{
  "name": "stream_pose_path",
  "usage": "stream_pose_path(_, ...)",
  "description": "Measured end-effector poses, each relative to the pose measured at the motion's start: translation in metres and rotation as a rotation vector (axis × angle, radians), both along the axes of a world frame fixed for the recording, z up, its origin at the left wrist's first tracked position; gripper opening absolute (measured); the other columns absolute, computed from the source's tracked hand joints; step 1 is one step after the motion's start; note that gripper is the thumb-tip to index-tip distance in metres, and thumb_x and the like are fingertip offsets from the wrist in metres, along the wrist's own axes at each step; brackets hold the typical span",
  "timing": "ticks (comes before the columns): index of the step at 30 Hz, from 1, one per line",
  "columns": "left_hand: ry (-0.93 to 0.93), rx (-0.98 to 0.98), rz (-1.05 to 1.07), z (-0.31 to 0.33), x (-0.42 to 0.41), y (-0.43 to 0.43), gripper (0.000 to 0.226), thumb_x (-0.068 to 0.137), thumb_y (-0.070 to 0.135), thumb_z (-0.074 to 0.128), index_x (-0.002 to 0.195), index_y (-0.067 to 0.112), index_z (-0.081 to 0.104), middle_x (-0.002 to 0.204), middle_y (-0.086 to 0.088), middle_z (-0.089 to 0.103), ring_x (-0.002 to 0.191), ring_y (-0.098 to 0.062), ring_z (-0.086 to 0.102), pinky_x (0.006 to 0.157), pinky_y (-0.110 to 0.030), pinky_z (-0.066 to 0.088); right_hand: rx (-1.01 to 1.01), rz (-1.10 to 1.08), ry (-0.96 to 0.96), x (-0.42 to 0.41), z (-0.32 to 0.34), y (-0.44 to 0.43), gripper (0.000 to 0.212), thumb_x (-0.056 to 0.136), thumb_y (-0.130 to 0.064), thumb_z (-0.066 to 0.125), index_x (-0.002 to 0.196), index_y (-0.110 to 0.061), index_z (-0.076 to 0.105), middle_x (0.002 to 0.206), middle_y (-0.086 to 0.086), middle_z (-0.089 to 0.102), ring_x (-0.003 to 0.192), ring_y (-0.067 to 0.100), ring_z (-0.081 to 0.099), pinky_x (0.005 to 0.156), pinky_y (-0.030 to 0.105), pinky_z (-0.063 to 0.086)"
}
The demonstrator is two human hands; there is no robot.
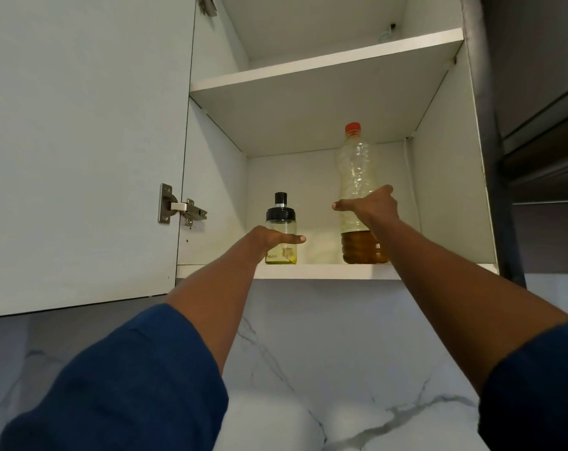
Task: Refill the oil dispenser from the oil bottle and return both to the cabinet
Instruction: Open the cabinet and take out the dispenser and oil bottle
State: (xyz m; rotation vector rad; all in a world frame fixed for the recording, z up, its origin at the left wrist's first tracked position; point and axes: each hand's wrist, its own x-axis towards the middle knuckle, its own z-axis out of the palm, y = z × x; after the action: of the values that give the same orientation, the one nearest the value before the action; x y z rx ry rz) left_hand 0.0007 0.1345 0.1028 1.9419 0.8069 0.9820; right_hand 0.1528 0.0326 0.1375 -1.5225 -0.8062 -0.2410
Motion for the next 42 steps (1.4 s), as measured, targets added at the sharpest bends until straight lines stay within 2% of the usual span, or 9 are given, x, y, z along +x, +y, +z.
stream_pose_path(3,0.004,-0.007,0.013,0.000,0.005,0.008,0.024,0.079,0.018,0.073,0.089,0.006,0.053,0.083,-0.006,0.048,0.073,-0.017,0.046,0.063,-0.026,0.036,0.023,-0.022,-0.004,0.000,0.002,-0.002,0.092,0.062,-0.031,0.083,0.130,-0.006,0.027,0.128,0.016,0.046,0.116,0.035,0.049,0.098,0.045,0.043)
stream_pose_path(6,-0.019,0.002,0.053,-0.001,0.004,0.010,0.028,0.075,0.015,0.075,0.071,0.012,0.047,0.071,-0.004,0.046,0.059,-0.012,0.040,0.055,-0.021,0.034,0.044,-0.037,-0.033,-0.004,0.002,-0.006,0.089,0.062,-0.030,0.082,0.129,-0.006,0.029,0.126,0.015,0.048,0.113,0.033,0.051,0.097,0.044,0.045)
stream_pose_path(10,-0.050,0.029,0.064,0.002,-0.007,0.010,0.043,0.065,0.022,0.082,0.095,0.004,0.058,0.085,-0.009,0.056,0.076,-0.020,0.054,0.076,-0.032,0.049,0.048,-0.039,-0.039,-0.018,0.004,-0.016,0.090,0.064,-0.032,0.081,0.131,-0.008,0.027,0.128,0.015,0.046,0.114,0.032,0.050,0.096,0.043,0.045)
stream_pose_path(12,-0.060,0.033,0.044,0.008,-0.016,0.004,0.036,0.066,0.019,0.081,0.091,0.005,0.058,0.089,-0.010,0.057,0.084,-0.022,0.055,0.084,-0.035,0.050,0.063,-0.030,-0.041,-0.027,0.009,-0.024,0.090,0.064,-0.032,0.081,0.132,-0.008,0.027,0.129,0.015,0.045,0.115,0.032,0.049,0.094,0.041,0.046)
stream_pose_path(14,-0.077,0.038,0.013,0.014,-0.031,-0.009,0.028,0.070,0.014,0.078,0.081,0.010,0.053,0.084,-0.008,0.056,0.080,-0.020,0.056,0.081,-0.034,0.049,0.078,-0.020,-0.060,-0.041,0.013,-0.034,0.090,0.064,-0.032,0.081,0.132,-0.009,0.028,0.129,0.015,0.045,0.115,0.032,0.049,0.091,0.039,0.045)
stream_pose_path(20,-0.131,0.068,-0.048,0.019,-0.088,-0.055,0.024,0.075,0.014,0.075,0.084,0.009,0.054,0.080,-0.006,0.055,0.068,-0.014,0.052,0.061,-0.025,0.045,0.097,0.017,-0.095,-0.094,0.016,-0.073,0.087,0.063,-0.034,0.082,0.130,-0.008,0.031,0.127,0.012,0.047,0.112,0.029,0.051,0.080,0.035,0.044)
stream_pose_path(26,-0.147,0.045,-0.101,-0.003,-0.147,-0.107,0.021,0.074,0.014,0.075,0.077,0.008,0.055,0.072,-0.004,0.053,0.063,-0.011,0.050,0.055,-0.020,0.044,0.067,0.082,-0.044,-0.147,-0.005,-0.116,0.087,0.060,-0.036,0.084,0.128,-0.009,0.036,0.124,0.011,0.051,0.107,0.029,0.054,0.084,0.040,0.050)
stream_pose_path(33,-0.161,0.016,-0.105,-0.057,-0.201,-0.133,0.043,0.062,0.022,0.084,0.094,0.004,0.064,0.092,-0.010,0.064,0.087,-0.022,0.062,0.086,-0.036,0.054,0.036,0.100,-0.036,-0.221,-0.071,-0.158,0.084,0.061,-0.035,0.083,0.126,-0.008,0.036,0.123,0.011,0.051,0.108,0.029,0.052,0.083,0.038,0.047)
stream_pose_path(42,-0.195,-0.133,-0.123,-0.165,-0.255,-0.154,0.053,0.052,0.023,0.086,0.100,0.013,0.065,0.099,-0.008,0.069,0.096,-0.024,0.065,0.091,-0.044,0.053,-0.053,0.193,0.075,-0.281,-0.195,-0.178,0.076,0.065,-0.030,0.081,0.124,-0.012,0.037,0.114,0.007,0.055,0.094,0.021,0.052,0.079,0.035,0.045)
